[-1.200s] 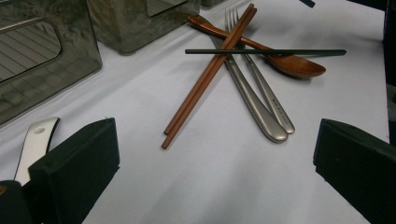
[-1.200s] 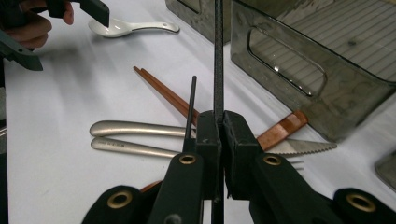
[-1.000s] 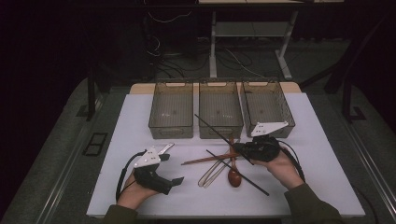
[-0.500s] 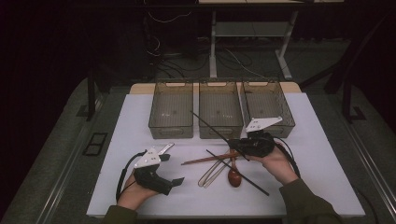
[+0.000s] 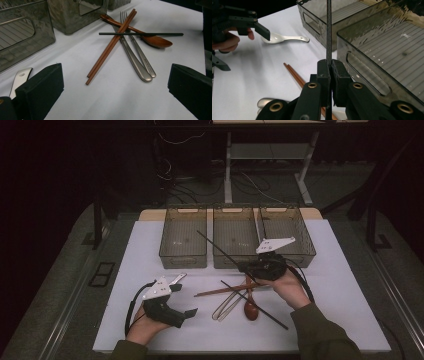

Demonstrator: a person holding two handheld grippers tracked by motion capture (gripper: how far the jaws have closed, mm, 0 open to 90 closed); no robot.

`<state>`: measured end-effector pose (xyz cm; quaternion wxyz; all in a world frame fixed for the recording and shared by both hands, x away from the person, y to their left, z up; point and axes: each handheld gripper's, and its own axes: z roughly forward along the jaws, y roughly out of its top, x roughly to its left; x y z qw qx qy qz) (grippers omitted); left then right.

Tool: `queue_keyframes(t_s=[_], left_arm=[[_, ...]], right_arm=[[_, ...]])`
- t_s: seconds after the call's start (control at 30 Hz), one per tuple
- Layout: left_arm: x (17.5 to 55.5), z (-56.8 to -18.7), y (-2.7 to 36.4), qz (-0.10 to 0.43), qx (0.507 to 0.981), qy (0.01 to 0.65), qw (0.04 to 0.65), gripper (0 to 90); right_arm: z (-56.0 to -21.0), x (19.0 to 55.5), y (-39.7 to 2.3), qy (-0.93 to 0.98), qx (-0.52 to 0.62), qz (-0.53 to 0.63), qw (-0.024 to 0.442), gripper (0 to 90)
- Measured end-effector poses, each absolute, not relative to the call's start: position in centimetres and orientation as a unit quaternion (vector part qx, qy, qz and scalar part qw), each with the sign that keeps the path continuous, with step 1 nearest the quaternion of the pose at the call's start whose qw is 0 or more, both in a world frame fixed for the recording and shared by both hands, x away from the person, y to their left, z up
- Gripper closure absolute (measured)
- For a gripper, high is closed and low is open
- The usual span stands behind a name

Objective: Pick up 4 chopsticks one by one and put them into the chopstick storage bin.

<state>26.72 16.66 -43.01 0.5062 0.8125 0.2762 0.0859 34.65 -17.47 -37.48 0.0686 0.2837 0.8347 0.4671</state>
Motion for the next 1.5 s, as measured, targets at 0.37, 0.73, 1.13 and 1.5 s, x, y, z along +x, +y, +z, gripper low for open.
queue_keyframes(t_s=[0.37, 0.73, 1.13, 1.5], left_arm=[[26.7, -43.1, 16.6, 0.088, 0.818, 0.273, 0.499, 0.0], [26.6, -43.0, 16.6, 0.086, 0.818, 0.271, 0.5, 0.0], [26.6, -43.0, 16.6, 0.086, 0.821, 0.268, 0.497, 0.0], [26.6, -43.0, 16.7, 0.085, 0.821, 0.265, 0.499, 0.0]], right_arm=[[-36.6, 36.9, -15.5, 0.835, 0.295, 0.46, 0.073, 84.9], [-35.6, 39.2, -13.2, 0.828, 0.304, 0.465, 0.074, 84.9], [-35.2, 41.4, -10.2, 0.824, 0.319, 0.462, 0.081, 84.9], [-34.6, 43.3, -7.8, 0.811, 0.335, 0.473, 0.087, 84.9]])
